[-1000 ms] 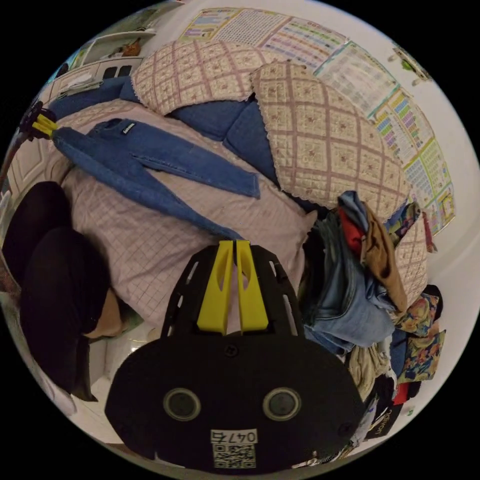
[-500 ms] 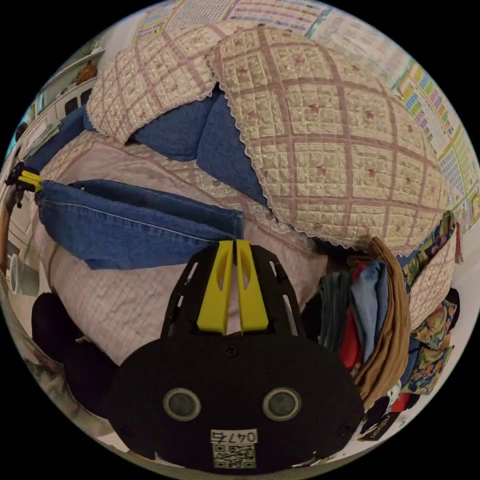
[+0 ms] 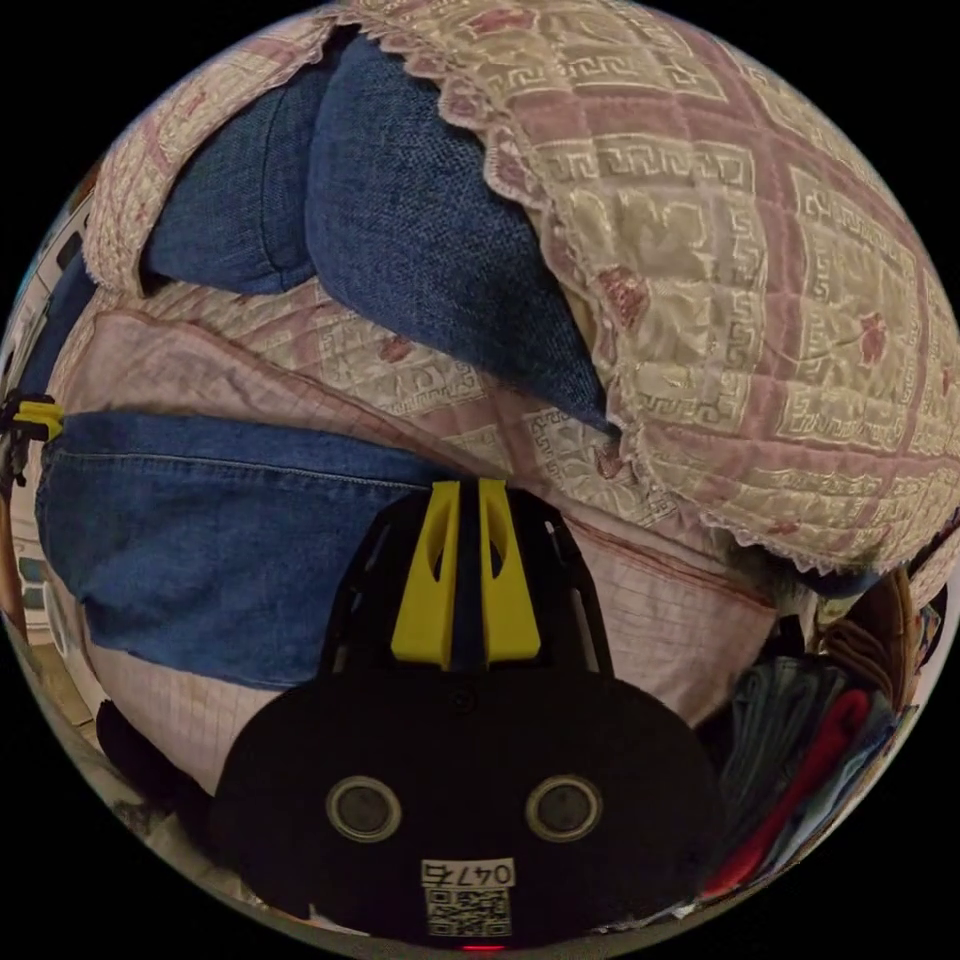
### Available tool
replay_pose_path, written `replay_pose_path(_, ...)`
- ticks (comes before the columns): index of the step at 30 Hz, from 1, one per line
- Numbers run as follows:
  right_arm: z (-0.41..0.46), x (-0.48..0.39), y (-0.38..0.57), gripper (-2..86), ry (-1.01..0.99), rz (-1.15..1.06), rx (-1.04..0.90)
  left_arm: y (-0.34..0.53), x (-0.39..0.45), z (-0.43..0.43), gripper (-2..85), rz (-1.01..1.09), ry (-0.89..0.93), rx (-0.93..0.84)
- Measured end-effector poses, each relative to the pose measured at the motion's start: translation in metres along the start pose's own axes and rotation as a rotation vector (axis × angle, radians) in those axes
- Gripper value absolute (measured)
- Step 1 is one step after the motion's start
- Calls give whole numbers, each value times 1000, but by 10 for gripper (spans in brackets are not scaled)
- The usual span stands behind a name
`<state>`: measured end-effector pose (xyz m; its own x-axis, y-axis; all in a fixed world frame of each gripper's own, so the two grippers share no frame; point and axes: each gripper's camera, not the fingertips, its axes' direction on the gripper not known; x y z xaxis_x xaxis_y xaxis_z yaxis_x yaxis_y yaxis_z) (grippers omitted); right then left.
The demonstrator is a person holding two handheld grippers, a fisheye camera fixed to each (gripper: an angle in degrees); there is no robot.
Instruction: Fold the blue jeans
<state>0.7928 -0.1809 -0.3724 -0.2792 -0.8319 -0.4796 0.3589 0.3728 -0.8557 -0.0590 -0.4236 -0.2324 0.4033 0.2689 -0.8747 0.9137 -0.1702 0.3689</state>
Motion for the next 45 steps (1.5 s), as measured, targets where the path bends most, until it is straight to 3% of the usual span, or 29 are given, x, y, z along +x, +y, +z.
replay_pose_path(5, -17, 23, 42, 123, 131, 126, 128, 33, -26, -33, 93, -100, -53, 199)
replay_pose_path(7, -34, 38, 68, 118, 95, 179, 199, 62, -27, -60, 94, -131, -51, 312)
replay_pose_path(11, -52, 82, 156, 72, -144, 398, 355, 156, 23, -93, 107, -66, -7, 455)
replay_pose_path(15, -8, 106, 212, 68, -401, 539, 298, 252, 106, -76, 114, -68, -212, 622)
replay_pose_path(22, 59, 133, 243, 87, -671, 818, 307, 246, 177, -6, 103, 46, -286, 467)
replay_pose_path(26, 63, 136, 234, 64, -648, 911, 299, 227, 166, 16, 91, -10, -341, 448)
replay_pose_path(34, -4, 149, 215, -2, -533, 750, 375, 221, 107, 47, 84, -136, -277, 375)
replay_pose_path(36, 11, 162, 213, -3, -571, 760, 258, 223, 87, 53, 82, -166, -217, 394)
replay_pose_path(39, 16, 176, 225, -3, -746, 912, 289, 223, 79, 47, 83, -175, -178, 381)
replay_pose_path(45, -137, 133, 167, -4, -482, 640, 443, 250, 99, 8, 98, -141, -148, 428)
